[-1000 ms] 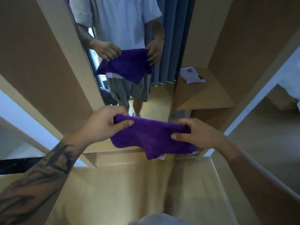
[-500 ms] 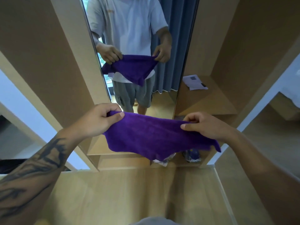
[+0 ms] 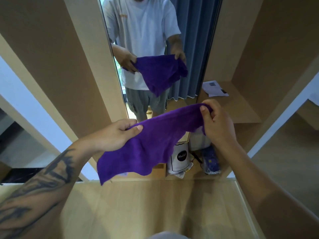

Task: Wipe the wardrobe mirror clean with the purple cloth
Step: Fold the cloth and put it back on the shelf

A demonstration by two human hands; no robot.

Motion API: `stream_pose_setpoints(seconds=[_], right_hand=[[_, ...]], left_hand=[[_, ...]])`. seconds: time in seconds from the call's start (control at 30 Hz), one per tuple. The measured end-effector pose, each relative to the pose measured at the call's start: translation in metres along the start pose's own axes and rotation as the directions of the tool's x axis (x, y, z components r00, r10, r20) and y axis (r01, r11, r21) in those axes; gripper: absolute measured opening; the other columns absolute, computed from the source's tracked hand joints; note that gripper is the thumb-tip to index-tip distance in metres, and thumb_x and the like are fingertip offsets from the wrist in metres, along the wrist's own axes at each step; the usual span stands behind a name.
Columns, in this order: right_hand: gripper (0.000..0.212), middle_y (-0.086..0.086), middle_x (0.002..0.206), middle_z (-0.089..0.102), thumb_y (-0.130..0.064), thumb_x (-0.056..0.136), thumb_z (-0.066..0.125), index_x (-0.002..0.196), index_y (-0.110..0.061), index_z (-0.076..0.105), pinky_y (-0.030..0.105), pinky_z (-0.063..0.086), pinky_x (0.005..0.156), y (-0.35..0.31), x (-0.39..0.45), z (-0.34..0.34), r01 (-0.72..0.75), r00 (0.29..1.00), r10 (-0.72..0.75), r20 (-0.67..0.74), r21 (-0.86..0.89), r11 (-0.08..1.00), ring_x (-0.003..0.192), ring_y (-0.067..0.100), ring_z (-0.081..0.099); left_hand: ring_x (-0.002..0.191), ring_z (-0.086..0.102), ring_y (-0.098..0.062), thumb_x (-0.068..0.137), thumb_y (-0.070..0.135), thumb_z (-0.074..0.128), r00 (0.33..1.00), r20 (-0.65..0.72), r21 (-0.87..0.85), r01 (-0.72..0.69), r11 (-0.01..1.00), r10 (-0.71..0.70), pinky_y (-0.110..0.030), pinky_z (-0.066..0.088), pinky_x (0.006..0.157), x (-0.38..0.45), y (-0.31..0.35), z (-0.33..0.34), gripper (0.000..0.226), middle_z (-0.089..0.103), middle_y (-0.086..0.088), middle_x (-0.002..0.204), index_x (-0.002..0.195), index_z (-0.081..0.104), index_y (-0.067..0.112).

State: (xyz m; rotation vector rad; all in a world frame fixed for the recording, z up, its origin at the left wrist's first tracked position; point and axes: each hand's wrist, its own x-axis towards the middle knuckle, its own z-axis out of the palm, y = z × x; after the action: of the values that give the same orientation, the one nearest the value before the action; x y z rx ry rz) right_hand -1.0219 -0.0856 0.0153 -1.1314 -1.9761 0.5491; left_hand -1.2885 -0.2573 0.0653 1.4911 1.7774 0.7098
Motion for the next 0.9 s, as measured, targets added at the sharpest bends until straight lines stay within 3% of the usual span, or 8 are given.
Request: stream_pose_setpoints(seconds=[0.07, 0.27, 0.37, 0.43, 0.5, 0.6, 0.7, 0.9], right_hand=[[0.018, -0.015, 0.088, 0.061, -0.037, 0.111, 0.039, 0.121, -0.032, 0.053, 0.030, 0.051, 0.060, -0.008, -0.007, 0.013, -0.016, 0.997, 0.017, -0.072, 0.014, 1.000, 0.075, 0.005, 0.063], [0.020, 0.000, 0.106, 0.059, -0.026, 0.112, 0.037, 0.127, -0.019, 0.049, 0.019, 0.044, 0.069, -0.012, -0.016, 0.044, -0.106, 0.950, 0.191, -0.247, 0.321, 0.941, 0.085, 0.003, 0.056], [0.021, -0.011, 0.095, 0.062, -0.042, 0.111, 0.034, 0.128, -0.034, 0.044, 0.034, 0.054, 0.075, -0.013, -0.017, 0.058, -0.266, 0.915, 0.378, -0.141, 0.494, 0.828, 0.083, 0.006, 0.062], [0.026, -0.007, 0.105, 0.065, -0.053, 0.109, 0.035, 0.128, -0.039, 0.044, 0.044, 0.055, 0.086, -0.009, -0.017, 0.066, -0.382, 0.884, 0.467, -0.013, 0.556, 0.738, 0.095, 0.015, 0.065], [0.031, -0.005, 0.113, 0.064, -0.060, 0.105, 0.041, 0.127, -0.038, 0.045, 0.045, 0.054, 0.092, -0.007, -0.018, 0.070, -0.468, 0.850, 0.518, 0.093, 0.586, 0.662, 0.103, 0.017, 0.065], [0.051, -0.006, 0.115, 0.062, -0.067, 0.098, 0.049, 0.131, -0.029, 0.044, 0.038, 0.053, 0.088, -0.006, -0.024, 0.069, -0.539, 0.823, 0.544, 0.164, 0.531, 0.654, 0.108, 0.017, 0.063], [0.070, -0.004, 0.115, 0.061, -0.076, 0.090, 0.052, 0.134, -0.023, 0.040, 0.031, 0.046, 0.075, -0.003, -0.028, 0.068, -0.595, 0.794, 0.573, 0.204, 0.459, 0.660, 0.103, 0.015, 0.062], [0.058, -0.005, 0.106, 0.056, -0.061, 0.093, 0.066, 0.127, -0.022, 0.039, 0.031, 0.043, 0.070, 0.011, -0.038, 0.067, -0.651, 0.757, 0.605, 0.245, 0.207, 0.731, 0.088, 0.010, 0.056]], left_hand=[[0.059, 0.054, -0.030, 0.104, 0.048, 0.048, 0.993, 0.060, -0.098, 0.104, 0.990, -0.099, -0.031, 0.040, 0.048, -0.002, -0.004, 0.008, 0.041, 0.059, -0.014, 0.075, 0.085, 0.057, 0.012], [0.040, 0.040, -0.011, 0.101, 0.038, 0.061, 0.984, 0.058, -0.396, 0.177, 0.901, -0.168, -0.017, 0.024, 0.041, -0.004, -0.009, 0.033, 0.032, 0.050, 0.002, 0.058, 0.072, 0.059, 0.024], [0.046, 0.041, -0.014, 0.092, 0.038, 0.074, 0.989, 0.081, -0.527, 0.150, 0.836, -0.125, -0.023, 0.027, 0.046, -0.003, -0.010, 0.039, 0.035, 0.047, -0.003, 0.062, 0.068, 0.055, 0.021], [0.050, 0.047, -0.019, 0.094, 0.041, 0.071, 0.984, 0.123, -0.591, 0.175, 0.788, -0.126, -0.027, 0.034, 0.050, -0.002, -0.008, 0.040, 0.034, 0.051, -0.005, 0.064, 0.070, 0.061, 0.020], [0.052, 0.055, -0.022, 0.100, 0.045, 0.062, 0.961, 0.120, -0.632, 0.268, 0.727, -0.250, -0.030, 0.045, 0.052, 0.001, -0.010, 0.043, 0.037, 0.059, -0.006, 0.063, 0.074, 0.066, 0.019], [0.053, 0.060, -0.020, 0.102, 0.038, 0.062, 0.890, 0.016, -0.691, 0.339, 0.638, -0.455, -0.033, 0.056, 0.054, 0.013, -0.027, 0.049, 0.037, 0.064, -0.008, 0.066, 0.072, 0.069, 0.016], [0.057, 0.067, -0.019, 0.099, 0.025, 0.069, 0.856, -0.073, -0.755, 0.288, 0.589, -0.512, -0.034, 0.062, 0.052, 0.022, -0.041, 0.055, 0.024, 0.068, -0.009, 0.074, 0.084, 0.072, 0.007], [0.066, 0.073, -0.018, 0.094, -0.007, 0.066, 0.841, -0.136, -0.821, 0.200, 0.535, -0.523, -0.036, 0.064, 0.053, 0.030, -0.051, 0.064, 0.018, 0.075, -0.013, 0.091, 0.092, 0.056, 0.009]])
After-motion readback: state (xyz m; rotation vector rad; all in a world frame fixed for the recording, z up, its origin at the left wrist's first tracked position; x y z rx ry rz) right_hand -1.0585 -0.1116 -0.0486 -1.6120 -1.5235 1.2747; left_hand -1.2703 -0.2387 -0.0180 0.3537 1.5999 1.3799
